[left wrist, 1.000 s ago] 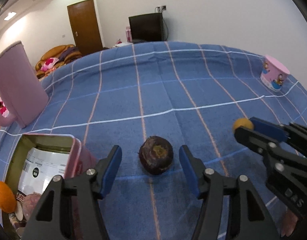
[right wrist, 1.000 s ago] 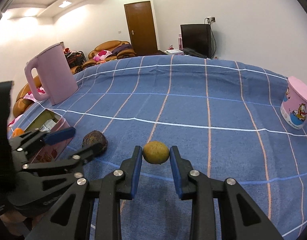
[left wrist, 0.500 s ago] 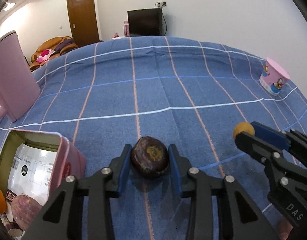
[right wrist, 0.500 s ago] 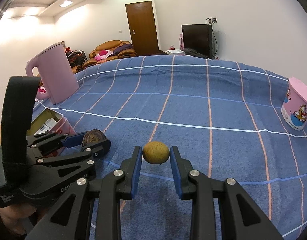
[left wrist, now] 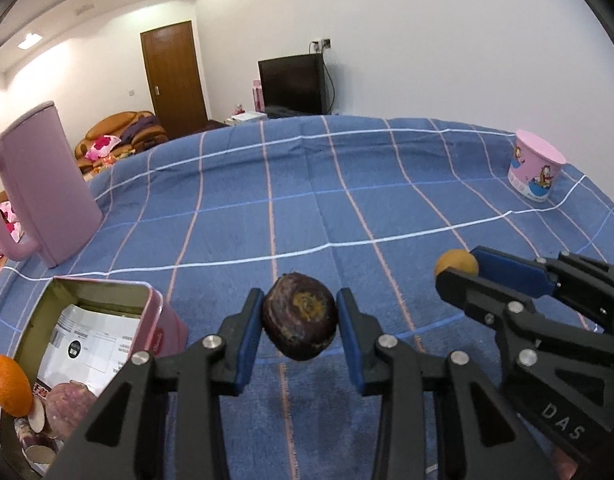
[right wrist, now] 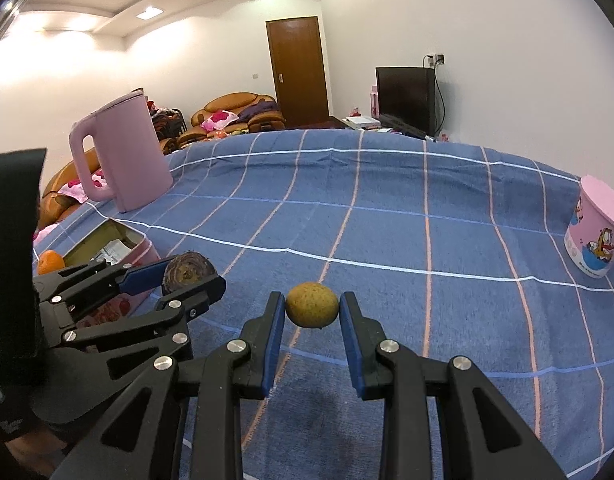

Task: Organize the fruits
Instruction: 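Lift the purple fruit and yellow fruit off the table with both tools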

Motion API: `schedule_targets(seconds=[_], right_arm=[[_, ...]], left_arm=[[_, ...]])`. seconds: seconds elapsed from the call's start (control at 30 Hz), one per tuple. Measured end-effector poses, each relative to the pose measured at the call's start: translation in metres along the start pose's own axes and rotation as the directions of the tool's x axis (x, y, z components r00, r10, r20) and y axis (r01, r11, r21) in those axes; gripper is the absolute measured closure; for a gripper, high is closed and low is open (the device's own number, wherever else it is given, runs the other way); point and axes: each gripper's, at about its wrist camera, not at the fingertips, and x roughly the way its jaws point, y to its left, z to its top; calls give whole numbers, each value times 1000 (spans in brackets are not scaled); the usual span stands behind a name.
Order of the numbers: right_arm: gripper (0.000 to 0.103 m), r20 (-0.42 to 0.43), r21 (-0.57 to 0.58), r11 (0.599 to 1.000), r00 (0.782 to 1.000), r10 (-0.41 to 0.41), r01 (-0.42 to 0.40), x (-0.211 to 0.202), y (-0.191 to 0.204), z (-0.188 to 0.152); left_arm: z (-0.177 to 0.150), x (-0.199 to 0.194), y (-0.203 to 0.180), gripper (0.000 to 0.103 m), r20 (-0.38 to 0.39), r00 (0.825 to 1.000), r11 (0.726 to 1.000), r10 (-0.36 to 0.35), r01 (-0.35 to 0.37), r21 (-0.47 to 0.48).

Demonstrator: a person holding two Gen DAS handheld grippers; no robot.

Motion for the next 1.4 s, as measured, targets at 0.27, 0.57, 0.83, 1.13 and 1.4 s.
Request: schedule_targets(seconds=[0.27,0.57,0.83,1.13,1.4], right_arm=[[73,35,-6,1000,999,6,-6,-7,1,-1],[73,73,-17,1000,997,11,-9,-14,2,-2],[73,101,-23,1000,995,10,-8,-20,3,-3],[73,129,-33,999,992,11,-7,-25,4,-3],[73,155,-38,999,988,8,-3,-30,6,-4]], left_arm=[[-1,-9,-2,65,43,999,1000,14,-14,1],[-2,-18,-1,65,87,996,1000,24,-24,0],[-3,-24,0,65,116,993,1000,29,-28,-5],[-5,-32,0,65,151,988,999,40,-40,-8],[-6,-37,0,65,178,983,999,49,-49,-9]])
